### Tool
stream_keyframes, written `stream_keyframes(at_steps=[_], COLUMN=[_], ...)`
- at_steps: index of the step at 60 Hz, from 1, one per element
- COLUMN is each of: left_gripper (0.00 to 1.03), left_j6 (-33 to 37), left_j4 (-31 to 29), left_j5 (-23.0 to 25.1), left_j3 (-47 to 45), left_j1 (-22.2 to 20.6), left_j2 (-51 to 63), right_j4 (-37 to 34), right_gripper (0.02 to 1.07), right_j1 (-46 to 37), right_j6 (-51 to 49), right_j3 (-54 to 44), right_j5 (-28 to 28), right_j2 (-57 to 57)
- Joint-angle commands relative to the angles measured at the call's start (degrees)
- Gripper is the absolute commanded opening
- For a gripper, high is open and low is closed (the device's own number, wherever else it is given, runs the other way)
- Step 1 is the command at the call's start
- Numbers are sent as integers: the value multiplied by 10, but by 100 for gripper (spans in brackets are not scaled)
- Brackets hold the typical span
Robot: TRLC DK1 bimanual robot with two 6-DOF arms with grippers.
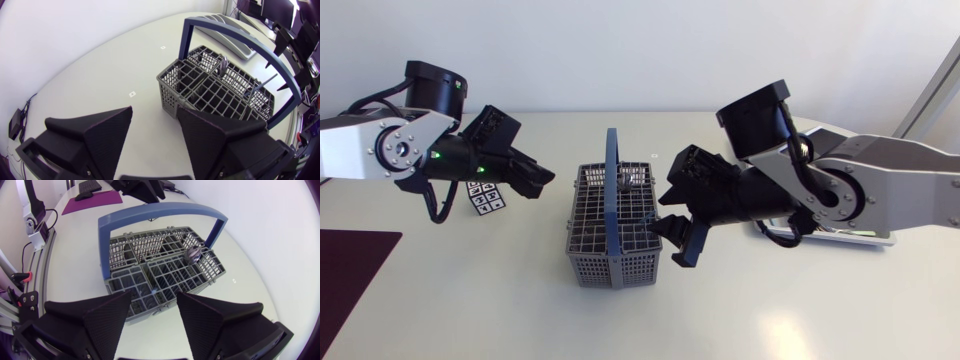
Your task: Transfer all utensils from the basket to the drawer tray.
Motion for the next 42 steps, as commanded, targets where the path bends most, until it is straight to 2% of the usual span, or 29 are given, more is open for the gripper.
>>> stream_keyframes(at_steps=[1,15,25,42], left_gripper=[66,66,66,66], left_j6=[18,18,18,19], left_j4=[2,7,11,10], left_j5=[2,2,3,2], left_j3=[-30,-55,-63,-72], left_j1=[-6,-11,-13,-40], left_j2=[-19,-44,-47,-85], right_j4=[22,51,64,32], right_gripper=[60,39,10,8], right_j1=[3,1,8,8], right_j6=[-12,-12,-12,-12], right_j3=[-13,-12,-18,-10], right_j5=[5,4,5,3], right_j2=[17,46,52,18])
